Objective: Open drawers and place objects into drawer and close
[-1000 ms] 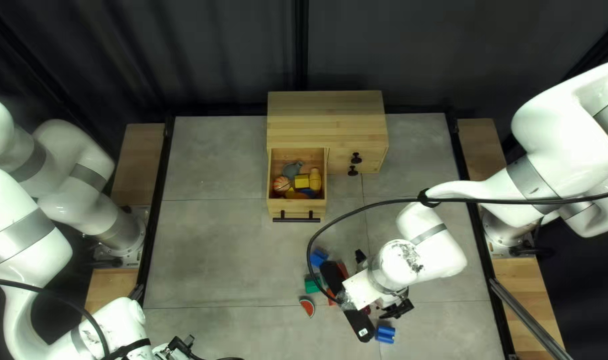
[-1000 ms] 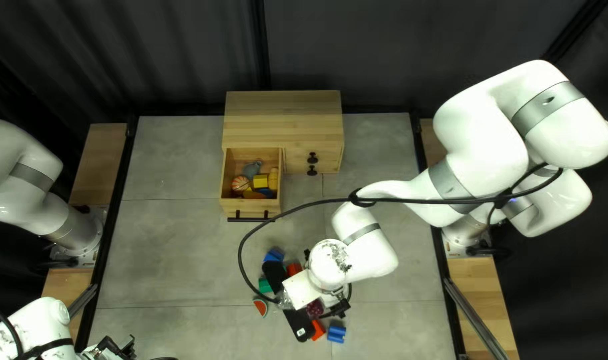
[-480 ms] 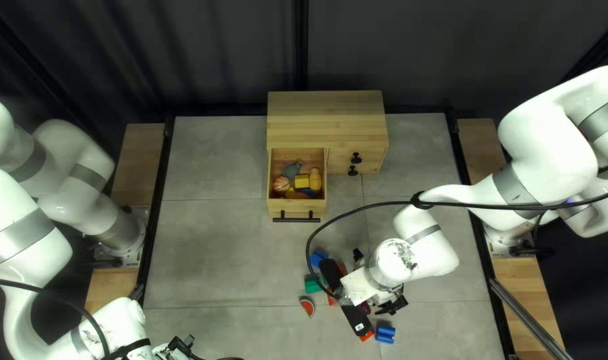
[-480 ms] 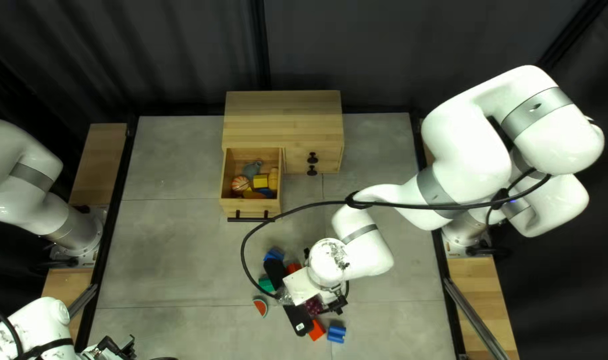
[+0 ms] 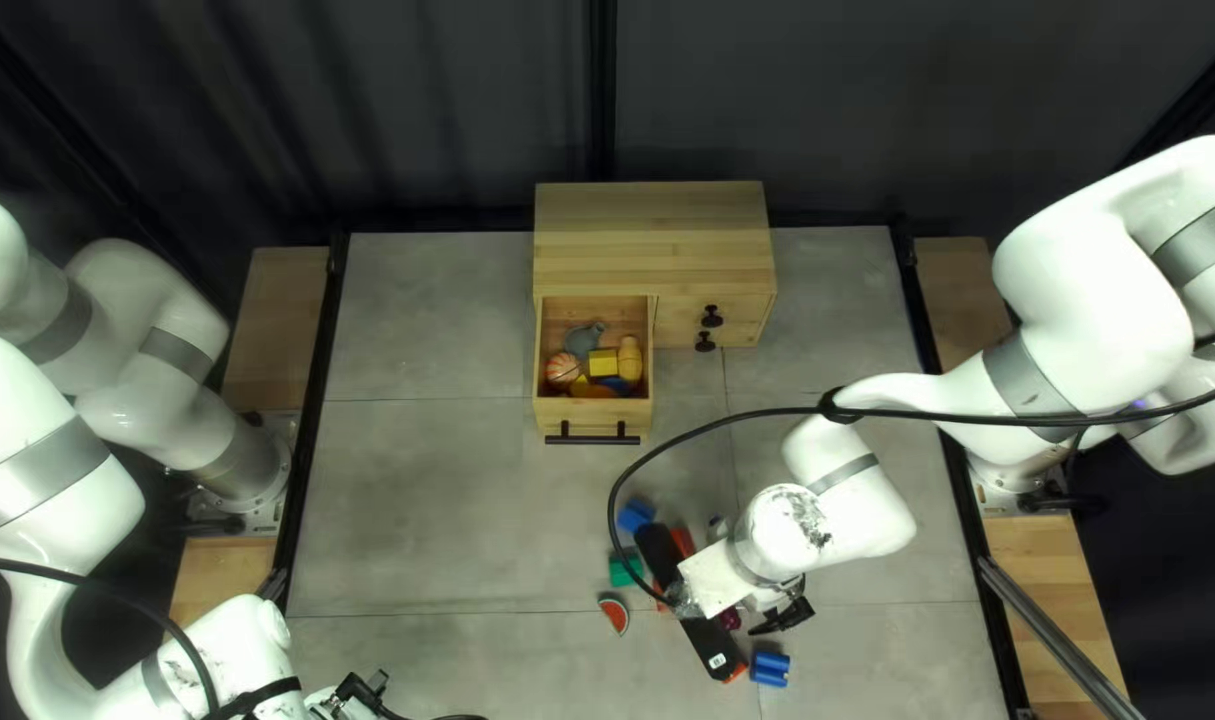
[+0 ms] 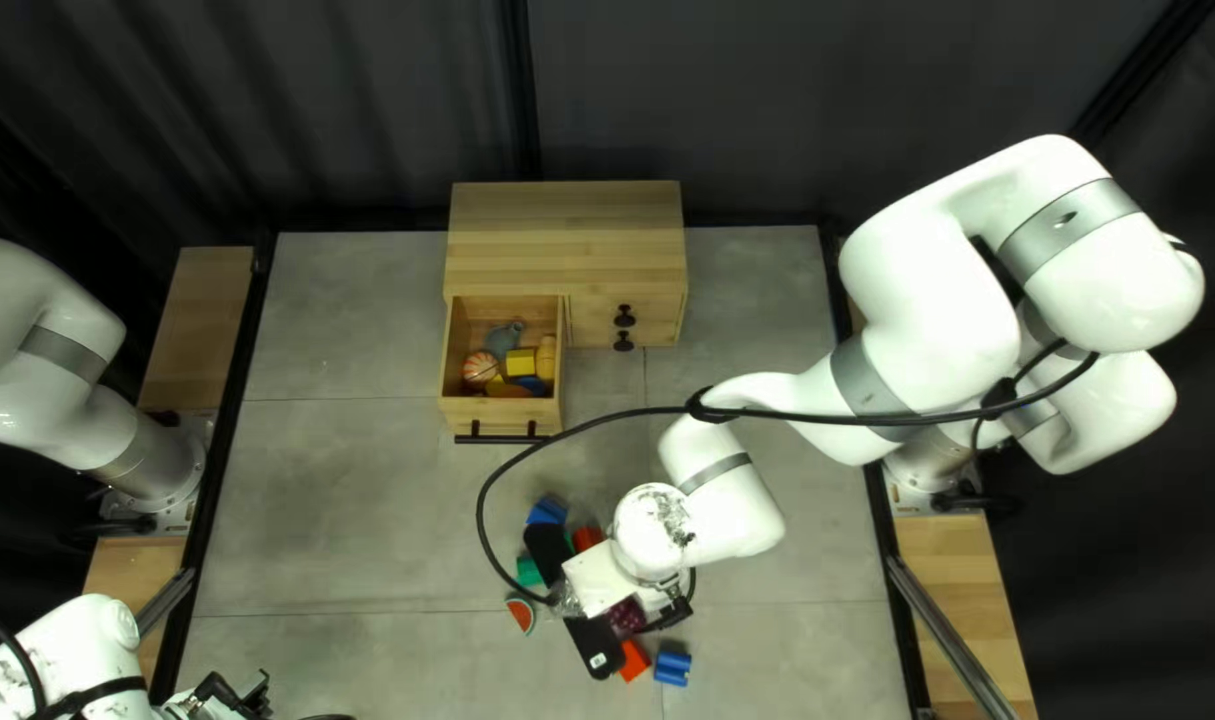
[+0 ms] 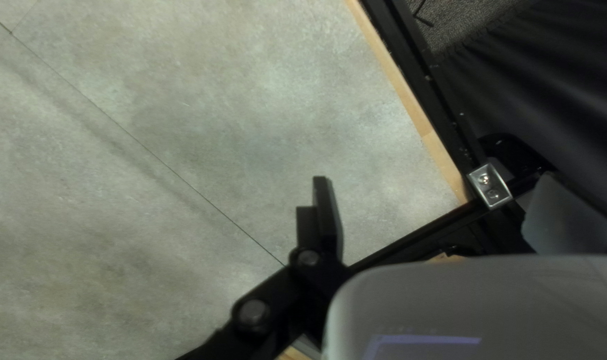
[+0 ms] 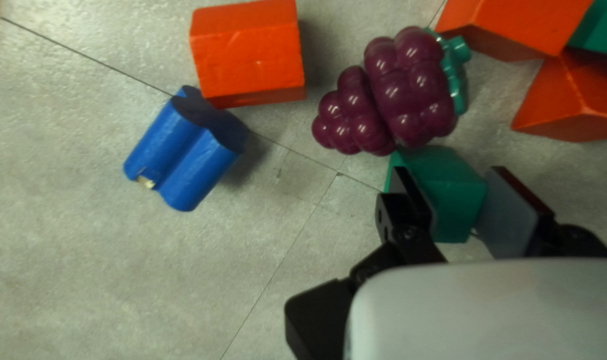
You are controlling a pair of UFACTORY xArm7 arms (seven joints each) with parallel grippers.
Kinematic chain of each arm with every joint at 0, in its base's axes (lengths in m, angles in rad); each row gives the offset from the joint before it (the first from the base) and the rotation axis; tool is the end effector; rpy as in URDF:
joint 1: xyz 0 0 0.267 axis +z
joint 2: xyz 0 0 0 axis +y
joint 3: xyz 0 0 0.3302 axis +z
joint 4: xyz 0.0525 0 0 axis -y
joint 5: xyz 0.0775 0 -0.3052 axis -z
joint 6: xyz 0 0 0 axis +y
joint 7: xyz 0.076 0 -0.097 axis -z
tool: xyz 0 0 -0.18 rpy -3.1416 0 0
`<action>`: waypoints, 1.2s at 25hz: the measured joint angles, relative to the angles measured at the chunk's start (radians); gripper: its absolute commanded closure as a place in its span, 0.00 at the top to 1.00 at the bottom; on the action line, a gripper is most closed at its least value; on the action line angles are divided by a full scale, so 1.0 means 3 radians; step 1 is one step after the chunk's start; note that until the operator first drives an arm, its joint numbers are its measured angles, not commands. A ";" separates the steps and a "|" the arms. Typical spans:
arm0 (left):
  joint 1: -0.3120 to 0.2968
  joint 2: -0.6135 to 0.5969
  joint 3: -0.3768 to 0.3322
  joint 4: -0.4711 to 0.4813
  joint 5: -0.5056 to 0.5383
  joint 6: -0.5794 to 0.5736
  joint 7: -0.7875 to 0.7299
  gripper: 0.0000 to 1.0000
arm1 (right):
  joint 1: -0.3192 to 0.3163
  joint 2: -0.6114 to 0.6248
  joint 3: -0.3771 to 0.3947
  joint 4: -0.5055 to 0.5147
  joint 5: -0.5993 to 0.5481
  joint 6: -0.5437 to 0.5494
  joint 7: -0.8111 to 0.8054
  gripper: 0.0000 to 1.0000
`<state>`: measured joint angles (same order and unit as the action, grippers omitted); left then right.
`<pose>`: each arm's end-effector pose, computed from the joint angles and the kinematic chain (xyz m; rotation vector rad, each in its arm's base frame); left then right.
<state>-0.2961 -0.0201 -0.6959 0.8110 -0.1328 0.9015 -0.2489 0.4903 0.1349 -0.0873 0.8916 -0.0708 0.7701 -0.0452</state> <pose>0.1903 -0.3300 0.1671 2.9425 -1.0016 -0.1739 0.4044 0.1605 0.1410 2.9838 0.7620 -0.0033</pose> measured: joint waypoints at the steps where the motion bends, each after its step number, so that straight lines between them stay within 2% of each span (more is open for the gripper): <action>1: 0.0000 0.0000 0.0000 0.0000 0.0000 0.0000 0.0000 1.00 | 0.0002 -0.0055 0.0000 0.0031 -0.0030 0.0093 0.0000 0.01; 7: 0.0000 0.0000 0.0000 0.0000 0.0000 0.0000 0.0000 1.00 | -0.0055 -0.0422 -0.0059 0.0327 -0.0327 0.0792 -0.0219 0.00; 11: 0.0000 0.0000 0.0000 0.0000 0.0000 0.0000 0.0000 1.00 | -0.0178 -0.0603 -0.0184 0.0496 -0.0566 0.1017 -0.0550 0.00; 16: 0.0000 0.0000 0.0000 0.0000 0.0000 0.0000 0.0000 1.00 | -0.0388 -0.0390 -0.0389 0.0987 -0.0685 0.1180 -0.1082 0.01; 20: 0.0000 0.0000 0.0000 0.0000 0.0000 0.0000 0.0000 1.00 | -0.0602 -0.0145 -0.0573 0.1208 -0.0740 0.1041 -0.1413 0.02; 21: 0.0000 0.0000 0.0000 0.0000 0.0000 0.0000 0.0000 1.00 | -0.0638 -0.0088 -0.0598 0.1242 -0.0739 0.0991 -0.1458 0.13; 22: 0.0000 0.0000 0.0000 0.0000 0.0000 0.0000 0.0000 1.00 | -0.0676 -0.0015 -0.0621 0.1290 -0.0728 0.0942 -0.1501 0.18; 23: 0.0000 0.0000 0.0000 0.0000 0.0000 0.0000 0.0000 1.00 | -0.0716 0.0075 -0.0641 0.1350 -0.0703 0.0894 -0.1542 0.70; 24: 0.0000 0.0000 0.0000 0.0000 0.0000 0.0000 0.0000 1.00 | -0.0749 0.0153 -0.0654 0.1404 -0.0675 0.0857 -0.1571 0.93; 25: 0.0000 0.0000 0.0000 0.0000 0.0000 0.0000 0.0000 1.00 | -0.0783 0.0231 -0.0666 0.1460 -0.0643 0.0820 -0.1598 1.00; 30: 0.0000 0.0000 0.0000 0.0000 0.0000 0.0000 0.0000 1.00 | -0.0883 0.0467 -0.0682 0.1644 -0.0514 0.0722 -0.1628 1.00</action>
<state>-0.2960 -0.0201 -0.6959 0.8110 -0.1328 0.9015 -0.2489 0.2254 0.2751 -0.2918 1.3847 -0.2251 0.9867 -0.5335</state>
